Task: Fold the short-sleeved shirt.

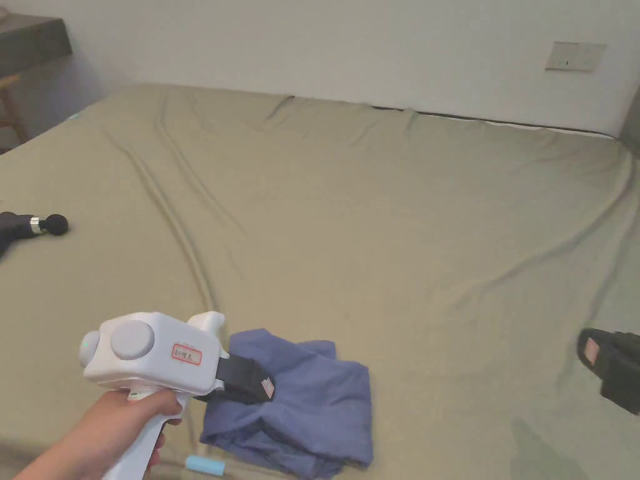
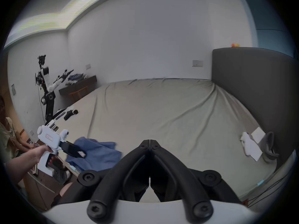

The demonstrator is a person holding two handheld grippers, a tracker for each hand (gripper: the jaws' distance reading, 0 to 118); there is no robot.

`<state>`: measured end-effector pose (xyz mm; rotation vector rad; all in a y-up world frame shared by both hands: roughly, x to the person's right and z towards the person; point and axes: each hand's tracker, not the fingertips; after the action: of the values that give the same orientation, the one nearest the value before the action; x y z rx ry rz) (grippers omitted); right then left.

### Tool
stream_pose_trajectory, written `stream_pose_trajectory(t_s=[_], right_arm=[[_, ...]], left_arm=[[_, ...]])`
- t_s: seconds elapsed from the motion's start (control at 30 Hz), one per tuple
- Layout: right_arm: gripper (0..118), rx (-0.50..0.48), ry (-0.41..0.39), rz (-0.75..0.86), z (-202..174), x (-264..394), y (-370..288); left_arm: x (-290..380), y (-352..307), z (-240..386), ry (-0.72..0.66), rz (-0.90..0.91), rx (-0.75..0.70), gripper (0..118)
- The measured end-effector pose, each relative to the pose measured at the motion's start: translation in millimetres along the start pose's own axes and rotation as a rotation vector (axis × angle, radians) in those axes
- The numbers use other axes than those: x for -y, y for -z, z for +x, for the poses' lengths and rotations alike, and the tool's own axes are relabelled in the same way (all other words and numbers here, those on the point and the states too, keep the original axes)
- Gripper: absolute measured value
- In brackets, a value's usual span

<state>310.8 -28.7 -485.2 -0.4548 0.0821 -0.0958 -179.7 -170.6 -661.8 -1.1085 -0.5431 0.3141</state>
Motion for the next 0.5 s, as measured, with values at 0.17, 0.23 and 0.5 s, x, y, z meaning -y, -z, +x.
stream_pose_trajectory(t_s=[0.17,0.23,0.5], right_arm=[[2,0.070,-0.009,-0.028,4,16,-13],[2,0.093,-0.003,-0.051,1,23,-7],[2,0.110,0.021,-0.116,-20,29,12]], left_arm=[[-7,-74,-90,-0.045,0.003,-0.184,39],[-14,-96,-131,-0.058,-0.018,-0.263,39],[-35,-142,-226,-0.138,-0.098,-0.439,39]])
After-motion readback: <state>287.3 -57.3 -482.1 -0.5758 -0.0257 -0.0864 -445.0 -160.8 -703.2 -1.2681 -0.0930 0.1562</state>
